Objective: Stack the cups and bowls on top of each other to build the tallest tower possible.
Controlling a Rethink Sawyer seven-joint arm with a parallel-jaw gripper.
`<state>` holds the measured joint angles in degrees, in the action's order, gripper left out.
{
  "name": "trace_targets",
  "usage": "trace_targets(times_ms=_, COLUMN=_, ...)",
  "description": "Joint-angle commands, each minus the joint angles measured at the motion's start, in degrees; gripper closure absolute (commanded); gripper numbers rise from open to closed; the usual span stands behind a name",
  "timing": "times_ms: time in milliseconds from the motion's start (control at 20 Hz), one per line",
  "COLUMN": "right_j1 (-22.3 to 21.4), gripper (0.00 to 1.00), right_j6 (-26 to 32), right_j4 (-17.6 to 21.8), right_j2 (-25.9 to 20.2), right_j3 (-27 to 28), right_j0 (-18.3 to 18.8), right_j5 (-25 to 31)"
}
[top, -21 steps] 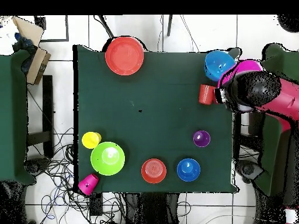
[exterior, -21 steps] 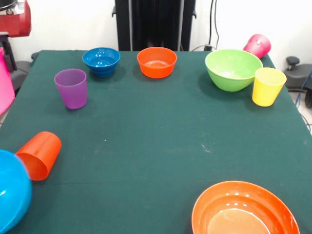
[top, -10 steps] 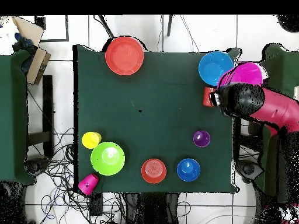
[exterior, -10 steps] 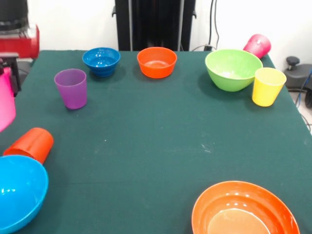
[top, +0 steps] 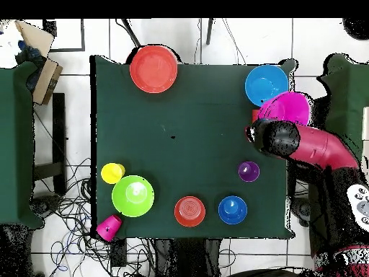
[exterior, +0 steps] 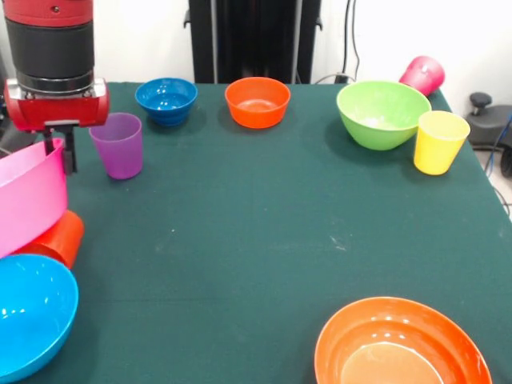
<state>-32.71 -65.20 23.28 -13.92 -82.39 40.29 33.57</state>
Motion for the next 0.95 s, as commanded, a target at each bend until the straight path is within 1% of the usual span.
trace_targets(times_ms=50, right_j1=-1.19, gripper=1.0, right_j6=1.34, right_j4=3.59, right_j2=-1.56, right_j3=-3.62, right_j0=-0.86, right_j5=1.27)
trace_targets(times_ms=150, right_j1=-1.05, gripper=1.0, right_j6=1.08, right_j4=3.91, right_j2=-1.45, right_j3=-3.76, right_j0=-0.86, right_j5=0.56)
trace_targets(times_ms=500, right_j1=-1.43, gripper=1.0, right_j6=0.53, right_j4=4.3, right_j2=-0.79, right_j3=-3.43, right_j0=-1.87, right_j5=1.03)
trace_targets(times_ms=800, right_j1=-2.29, gripper=1.0, right_j6=-0.41, right_j4=4.77, right_j2=-0.1, right_j3=-4.3, right_j0=-2.54, right_j5=-0.08)
trace_targets(times_ms=950, right_j1=-3.31, gripper=1.0, right_j6=-1.27, right_j4=4.91, right_j2=0.64, right_j3=-4.73, right_j0=-3.56, right_j5=0.01)
